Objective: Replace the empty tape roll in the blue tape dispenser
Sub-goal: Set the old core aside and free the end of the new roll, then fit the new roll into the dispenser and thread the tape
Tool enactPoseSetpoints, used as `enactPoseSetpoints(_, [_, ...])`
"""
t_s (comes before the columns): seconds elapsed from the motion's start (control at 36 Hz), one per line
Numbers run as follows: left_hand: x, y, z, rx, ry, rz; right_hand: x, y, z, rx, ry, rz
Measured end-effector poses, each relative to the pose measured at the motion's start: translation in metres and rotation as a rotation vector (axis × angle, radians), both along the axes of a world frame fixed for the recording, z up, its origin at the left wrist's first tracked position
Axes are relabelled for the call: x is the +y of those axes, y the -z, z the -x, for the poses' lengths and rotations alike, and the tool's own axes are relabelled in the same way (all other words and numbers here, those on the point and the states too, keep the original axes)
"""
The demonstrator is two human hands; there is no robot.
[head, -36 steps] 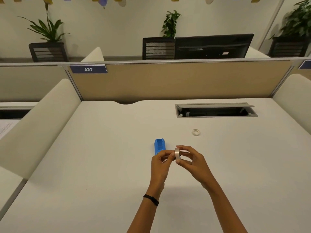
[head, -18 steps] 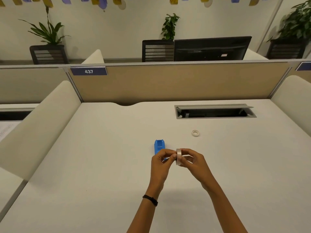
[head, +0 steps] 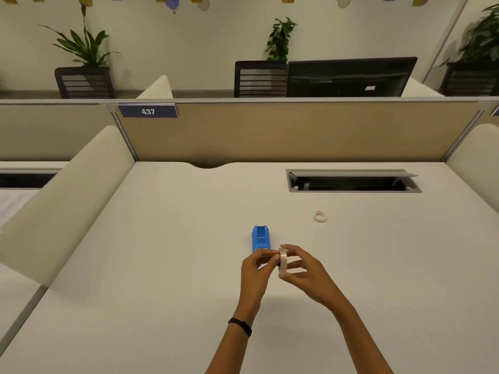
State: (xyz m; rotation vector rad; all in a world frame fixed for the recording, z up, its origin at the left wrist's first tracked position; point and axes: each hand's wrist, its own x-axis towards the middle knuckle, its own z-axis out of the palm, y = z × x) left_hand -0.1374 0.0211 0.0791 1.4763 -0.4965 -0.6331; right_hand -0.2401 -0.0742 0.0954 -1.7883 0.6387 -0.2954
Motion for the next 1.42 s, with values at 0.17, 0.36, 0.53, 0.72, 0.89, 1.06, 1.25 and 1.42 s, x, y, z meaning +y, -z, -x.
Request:
enactPoseSetpoints(0.17, [-0.005,0.019,-0.008,0.027,0.001,-0.071,-0.009,0.018,-0.017,0.087,-0.031,0.064])
enactPoseSetpoints(0.36, [-0.014,0.031,-0.032,0.008,-0.007,-0.070,-0.031,0.034,-0.044,0.135,-0.085,0.155])
enactPoseSetpoints(0.53, [-0.021,0.042,-0.065,-0.040,-0.011,-0.128,-0.055,0.040,-0.072,0.102,-0.072,0.225])
enactPoseSetpoints(0.72, [-0.024,0.061,-0.101,-0.098,0.146,-0.233,-0.079,0.052,-0.104,0.123,-0.056,0.233])
enactPoseSetpoints(0.89, [-0.033,0.074,-0.117,-0.122,0.344,-0.360,-0.085,0.062,-0.122,0.131,-0.096,0.252])
enactPoseSetpoints(1.06, [-0.044,0.084,-0.122,-0.160,0.435,-0.426,-0.089,0.067,-0.131,0.153,-0.112,0.317])
enactPoseSetpoints(1.25, [-0.052,0.089,-0.121,-0.175,0.458,-0.409,-0.092,0.068,-0.131,0.190,-0.169,0.353])
enactPoseSetpoints(1.42, [-0.057,0.092,-0.123,-0.228,0.442,-0.432,-0.092,0.072,-0.127,0.202,-0.171,0.343])
